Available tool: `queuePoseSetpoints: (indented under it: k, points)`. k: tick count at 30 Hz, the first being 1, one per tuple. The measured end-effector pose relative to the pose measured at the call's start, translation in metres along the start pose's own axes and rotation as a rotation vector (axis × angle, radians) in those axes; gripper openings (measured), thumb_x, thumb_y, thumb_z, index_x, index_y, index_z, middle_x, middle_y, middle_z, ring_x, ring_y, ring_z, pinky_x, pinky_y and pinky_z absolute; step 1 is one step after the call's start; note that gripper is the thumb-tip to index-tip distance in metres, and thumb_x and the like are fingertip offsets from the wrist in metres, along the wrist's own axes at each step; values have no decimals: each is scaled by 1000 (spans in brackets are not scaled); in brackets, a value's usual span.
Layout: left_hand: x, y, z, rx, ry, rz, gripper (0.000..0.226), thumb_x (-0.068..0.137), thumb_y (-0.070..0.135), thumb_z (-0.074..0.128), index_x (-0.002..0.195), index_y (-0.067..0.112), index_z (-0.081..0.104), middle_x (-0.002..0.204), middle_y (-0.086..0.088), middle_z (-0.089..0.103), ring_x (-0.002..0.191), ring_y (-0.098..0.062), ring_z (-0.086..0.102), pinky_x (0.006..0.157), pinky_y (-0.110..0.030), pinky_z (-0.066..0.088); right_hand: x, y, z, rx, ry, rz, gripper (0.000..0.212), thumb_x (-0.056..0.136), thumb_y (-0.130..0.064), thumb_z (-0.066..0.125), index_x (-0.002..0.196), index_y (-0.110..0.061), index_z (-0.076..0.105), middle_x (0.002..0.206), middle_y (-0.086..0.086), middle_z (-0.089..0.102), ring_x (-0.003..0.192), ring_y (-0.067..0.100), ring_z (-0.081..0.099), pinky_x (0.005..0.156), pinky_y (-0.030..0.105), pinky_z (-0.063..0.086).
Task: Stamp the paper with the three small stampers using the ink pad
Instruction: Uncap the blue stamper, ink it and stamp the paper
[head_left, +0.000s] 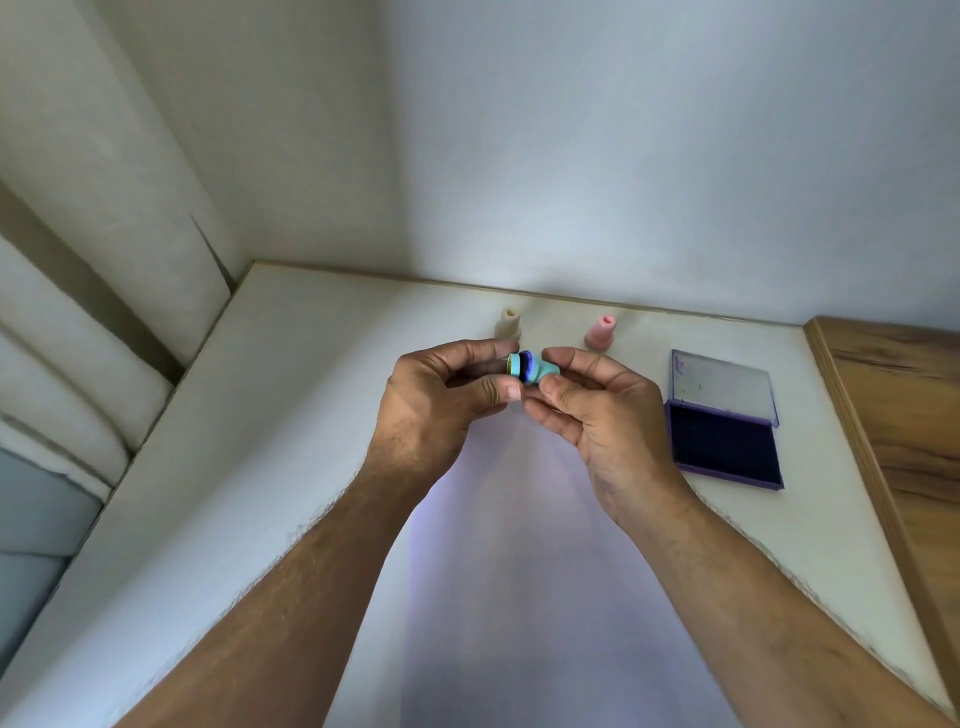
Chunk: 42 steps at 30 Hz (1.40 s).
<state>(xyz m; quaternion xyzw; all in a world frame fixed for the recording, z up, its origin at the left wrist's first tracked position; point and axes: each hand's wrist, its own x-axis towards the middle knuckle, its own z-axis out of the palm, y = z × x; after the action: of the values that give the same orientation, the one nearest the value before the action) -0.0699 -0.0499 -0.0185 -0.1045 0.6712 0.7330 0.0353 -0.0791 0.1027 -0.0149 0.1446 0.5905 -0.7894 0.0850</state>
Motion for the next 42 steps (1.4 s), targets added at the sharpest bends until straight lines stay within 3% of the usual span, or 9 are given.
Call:
queuePoseSetpoints:
  k: [7,12,17,24,29,36,42]
  points:
    - [0,0,-2,-16,-9,3,30,80,1,76,107,14,76,94,-4,79,93,-19,75,79,-24,59,-1,-3,-2,-96,-39,-76,24,84,13,65,92,-9,73,88,12,74,82,23,76,73,31,61]
    - [1,0,-1,-9,-9,7,27,80,1,76,105,13,76,94,-6,79,94,-22,74,78,-25,59,-1,-1,-5,-322,-11,-235,26,83,7,70,93,-17,75,91,4,76,86,19,75,78,33,61]
    - [1,0,-2,19,-13,12,27,80,1,76,104,14,77,93,-4,79,94,-22,75,80,-27,60,-2,-4,-8,-392,-16,-294,29,80,3,74,89,-24,76,84,-5,78,81,9,75,77,23,59]
    - [0,1,-2,49,-21,27,28,80,0,76,106,9,76,95,-4,79,92,-18,75,78,-23,58,1,-5,-10,-313,-48,-197,22,79,0,76,93,-18,77,86,3,78,82,19,76,77,36,61]
    - [1,4,-1,80,-11,40,26,76,1,79,99,13,78,90,-3,79,85,-16,74,74,-21,58,2,-9,-12,-227,-95,-81,15,85,-3,72,98,-10,75,85,12,78,78,27,76,74,36,62]
    - [-2,6,1,175,27,76,29,74,6,83,99,19,78,89,1,79,88,-16,75,90,-36,58,-3,-13,-8,-113,-97,45,11,89,-10,69,98,-6,74,86,16,77,82,27,76,71,32,62]
    - [-8,11,2,204,19,108,39,71,11,86,107,24,76,97,5,79,94,-12,74,96,-37,55,-6,-20,-6,25,-64,112,16,85,-8,73,101,-3,70,88,14,77,79,24,75,71,30,61]
